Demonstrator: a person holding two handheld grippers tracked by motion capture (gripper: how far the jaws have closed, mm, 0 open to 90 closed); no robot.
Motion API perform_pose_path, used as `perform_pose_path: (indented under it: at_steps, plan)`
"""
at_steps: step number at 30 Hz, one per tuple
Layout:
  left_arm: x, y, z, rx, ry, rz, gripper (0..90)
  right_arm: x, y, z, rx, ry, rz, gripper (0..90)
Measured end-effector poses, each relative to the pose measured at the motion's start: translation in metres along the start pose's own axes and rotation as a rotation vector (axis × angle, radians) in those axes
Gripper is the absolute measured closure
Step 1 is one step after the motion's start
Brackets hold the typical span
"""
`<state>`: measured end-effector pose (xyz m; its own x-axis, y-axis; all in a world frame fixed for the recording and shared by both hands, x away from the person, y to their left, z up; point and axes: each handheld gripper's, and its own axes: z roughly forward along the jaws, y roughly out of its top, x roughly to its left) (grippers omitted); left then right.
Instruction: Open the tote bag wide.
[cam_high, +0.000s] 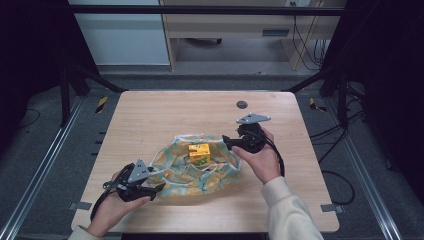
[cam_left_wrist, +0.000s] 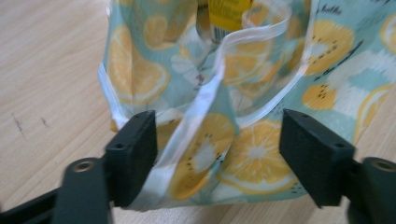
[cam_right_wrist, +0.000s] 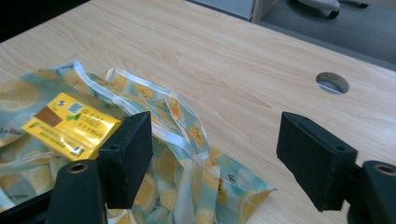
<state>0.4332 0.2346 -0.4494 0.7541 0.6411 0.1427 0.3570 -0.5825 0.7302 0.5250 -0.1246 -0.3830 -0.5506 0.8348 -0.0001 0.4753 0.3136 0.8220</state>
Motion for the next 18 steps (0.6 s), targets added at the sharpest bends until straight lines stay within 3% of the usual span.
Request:
perform_pose_path:
  at_steps: [3, 5, 10, 13, 16, 18]
  plan:
    - [-0.004, 0.003, -0.003, 0.007, -0.004, 0.011, 18.1, 0.004, -0.001, -0.013, -0.015, 0.006, -0.002, 25.2]
    - [-0.005, 0.002, -0.003, 0.02, -0.015, 0.015, 16.6, 0.005, -0.002, -0.018, -0.017, 0.011, -0.011, 25.0]
    - [0.002, -0.007, -0.002, 0.03, 0.011, 0.004, 14.0, 0.008, -0.009, -0.025, -0.008, 0.028, -0.023, 24.4]
    - [0.008, -0.008, -0.001, -0.011, 0.013, -0.015, 13.2, 0.011, -0.014, -0.026, -0.005, 0.038, -0.031, 24.3]
    - [0.013, -0.005, -0.001, -0.074, -0.027, -0.05, 12.5, 0.017, -0.017, -0.027, -0.003, 0.051, -0.032, 24.1]
    - [0.013, -0.001, 0.0, -0.1, -0.044, -0.046, 12.6, 0.022, -0.019, -0.028, -0.001, 0.065, -0.044, 23.9]
